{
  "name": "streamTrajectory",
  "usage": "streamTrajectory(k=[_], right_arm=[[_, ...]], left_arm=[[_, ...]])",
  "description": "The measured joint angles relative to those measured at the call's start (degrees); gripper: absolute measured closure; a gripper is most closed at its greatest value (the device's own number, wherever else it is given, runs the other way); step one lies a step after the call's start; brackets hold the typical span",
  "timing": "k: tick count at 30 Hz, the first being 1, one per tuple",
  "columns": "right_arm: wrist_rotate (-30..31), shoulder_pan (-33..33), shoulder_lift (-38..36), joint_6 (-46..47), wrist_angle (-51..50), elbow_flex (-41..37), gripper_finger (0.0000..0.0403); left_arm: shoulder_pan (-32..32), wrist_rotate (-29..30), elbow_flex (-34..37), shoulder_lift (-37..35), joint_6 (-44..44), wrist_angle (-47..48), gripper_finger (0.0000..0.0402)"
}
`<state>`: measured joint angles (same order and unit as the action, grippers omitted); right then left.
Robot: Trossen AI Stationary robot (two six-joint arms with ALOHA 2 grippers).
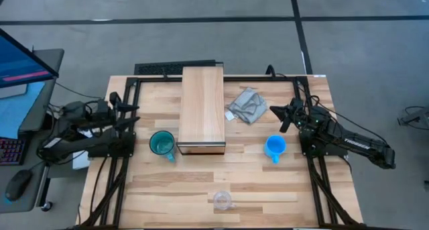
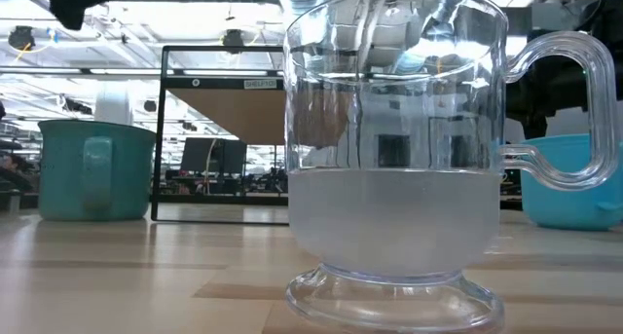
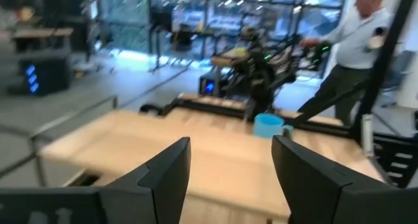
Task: Stack small to large cups/mugs on shelf
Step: Put the green mug on the shelf
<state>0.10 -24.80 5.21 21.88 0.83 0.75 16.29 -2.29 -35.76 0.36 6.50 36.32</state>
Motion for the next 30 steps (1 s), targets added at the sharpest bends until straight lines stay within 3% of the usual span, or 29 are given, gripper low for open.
streamTrajectory(k=[4,10,22,26,30], right_arm=[[0.0,0.0,0.0,0.2,0.1,0.0,0.0370],[0.0,0.0,0.0,0.2,3.2,0.0,0.0370],[4.9,0.0,0.1,0.0,9.3,0.0,0.0370],[13.4,-1.1,0.1,-2.8,9.6,0.0,0.0370],[21.8,-3.8,0.1,-5.6,9.5,0.0,0.0370]], left_arm=[[0.0,4.1,0.0,0.1,1.7,2.6,0.0195],[0.0,4.6,0.0,3.3,3.6,2.4,0.0195],[0.0,5.8,0.0,19.2,6.2,-1.7,0.0195],[0.1,5.9,-0.3,22.3,6.6,-7.6,0.0195],[1.9,7.6,-2.6,23.9,4.9,-7.2,0.0195]])
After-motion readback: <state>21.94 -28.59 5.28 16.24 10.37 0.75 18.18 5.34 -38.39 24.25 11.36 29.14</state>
